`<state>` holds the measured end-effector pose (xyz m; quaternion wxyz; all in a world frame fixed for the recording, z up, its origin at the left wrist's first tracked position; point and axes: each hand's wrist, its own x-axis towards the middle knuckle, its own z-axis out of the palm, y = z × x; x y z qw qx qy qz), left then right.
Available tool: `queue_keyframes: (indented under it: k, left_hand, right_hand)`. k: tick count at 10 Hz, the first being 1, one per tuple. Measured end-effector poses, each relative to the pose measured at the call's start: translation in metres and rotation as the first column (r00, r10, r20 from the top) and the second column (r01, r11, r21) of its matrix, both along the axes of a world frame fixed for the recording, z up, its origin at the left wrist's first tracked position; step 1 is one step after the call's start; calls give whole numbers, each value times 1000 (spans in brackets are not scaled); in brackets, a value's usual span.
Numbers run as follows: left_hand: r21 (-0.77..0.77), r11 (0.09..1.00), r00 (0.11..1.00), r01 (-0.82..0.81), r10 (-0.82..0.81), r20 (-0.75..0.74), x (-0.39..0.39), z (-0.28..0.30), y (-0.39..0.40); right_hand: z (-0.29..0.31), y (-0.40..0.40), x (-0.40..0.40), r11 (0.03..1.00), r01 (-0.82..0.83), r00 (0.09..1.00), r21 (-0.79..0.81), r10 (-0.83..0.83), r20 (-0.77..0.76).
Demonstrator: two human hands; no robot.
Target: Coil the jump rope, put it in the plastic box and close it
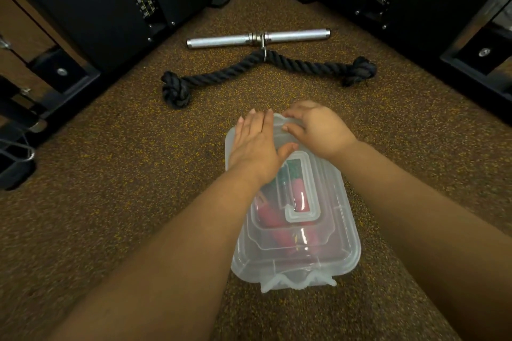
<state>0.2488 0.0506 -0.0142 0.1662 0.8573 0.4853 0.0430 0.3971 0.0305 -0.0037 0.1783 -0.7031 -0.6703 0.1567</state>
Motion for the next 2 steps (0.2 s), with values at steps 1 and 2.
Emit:
queue_keyframes:
  k: [1,2]
  left_hand:
    - [-17,1000,1000,-4,4,-2,-2,2,-10]
    - [-43,999,1000,25,-25,2,-9,10,-8]
  right_hand:
    - [-2,-6,-10,1000,24,998,19,-25,59]
    - [-3,-5,-18,998,38,988,-57,-29,152]
